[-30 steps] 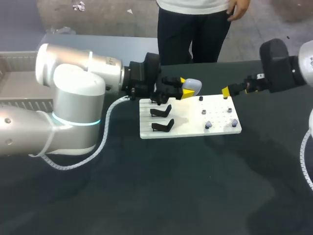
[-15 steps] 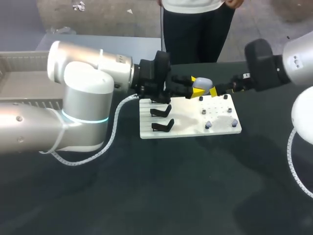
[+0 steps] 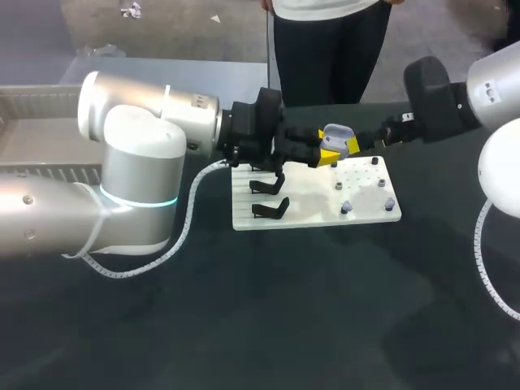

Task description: Pick up each earbud case from the left stands, insert the matching earbuds, close the lid, and place the case in the box.

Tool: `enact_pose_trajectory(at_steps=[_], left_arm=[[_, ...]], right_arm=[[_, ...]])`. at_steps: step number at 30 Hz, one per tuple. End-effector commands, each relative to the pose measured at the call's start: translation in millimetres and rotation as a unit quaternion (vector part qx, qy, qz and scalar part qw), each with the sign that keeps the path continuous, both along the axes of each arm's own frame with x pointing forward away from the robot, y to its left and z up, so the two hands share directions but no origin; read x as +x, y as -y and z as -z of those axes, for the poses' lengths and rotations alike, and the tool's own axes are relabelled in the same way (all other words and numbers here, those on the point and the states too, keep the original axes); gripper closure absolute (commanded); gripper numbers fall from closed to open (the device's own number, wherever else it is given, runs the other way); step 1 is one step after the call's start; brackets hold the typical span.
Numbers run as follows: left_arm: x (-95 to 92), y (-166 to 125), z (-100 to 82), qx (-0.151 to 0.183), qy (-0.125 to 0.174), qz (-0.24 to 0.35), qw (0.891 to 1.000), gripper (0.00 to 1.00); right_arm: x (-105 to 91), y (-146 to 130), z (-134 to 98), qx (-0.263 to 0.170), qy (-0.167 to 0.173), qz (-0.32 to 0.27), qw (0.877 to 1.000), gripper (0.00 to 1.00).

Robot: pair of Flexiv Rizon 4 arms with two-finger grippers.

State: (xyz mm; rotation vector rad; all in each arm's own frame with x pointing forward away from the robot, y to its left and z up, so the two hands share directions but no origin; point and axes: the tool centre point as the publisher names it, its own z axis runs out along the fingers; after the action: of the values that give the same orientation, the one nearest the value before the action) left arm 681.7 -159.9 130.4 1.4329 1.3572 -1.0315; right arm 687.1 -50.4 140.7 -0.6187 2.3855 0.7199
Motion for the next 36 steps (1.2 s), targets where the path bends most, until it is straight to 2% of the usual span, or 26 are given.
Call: enact_pose_trajectory(at_steps=[1,4,7,11,17,23,36], left_arm=[[-4.3,-2.7,0.7,-0.006,0.003,-0.002,1.000,1.00],[-5.3,-4.4,1.4,-0.011,0.001,-0.004,1.000,1.00],[-5.7,-11.8,2.3,-0.043,-0.008,-0.008,0.999,1.00],[-5.2,-23.4,1.3,-0.079,-0.014,-0.013,0.997,1.00],[-6.0,-41.9,-10.1,-0.112,-0.014,-0.035,0.993,1.00],[-10.2,-54.1,-24.1,-0.118,-0.003,-0.039,0.992,1.00],[-11.0,-55.0,-26.4,-0.119,0.000,-0.032,0.992,1.00]], right_arm=[[4.6,0.7,-0.8,0.012,-0.004,-0.014,1.000,0.00],[4.8,1.6,-4.1,0.010,0.002,-0.012,1.000,0.00],[2.2,5.5,-6.0,-0.018,0.007,-0.001,1.000,0.00],[0.0,18.7,-2.9,-0.030,0.003,0.016,0.999,0.00],[-1.3,44.9,6.0,-0.070,-0.001,0.050,0.996,0.00],[-8.4,65.9,14.2,-0.117,-0.014,0.076,0.990,0.00],[-12.3,79.2,24.8,-0.132,-0.030,0.092,0.987,0.00]])
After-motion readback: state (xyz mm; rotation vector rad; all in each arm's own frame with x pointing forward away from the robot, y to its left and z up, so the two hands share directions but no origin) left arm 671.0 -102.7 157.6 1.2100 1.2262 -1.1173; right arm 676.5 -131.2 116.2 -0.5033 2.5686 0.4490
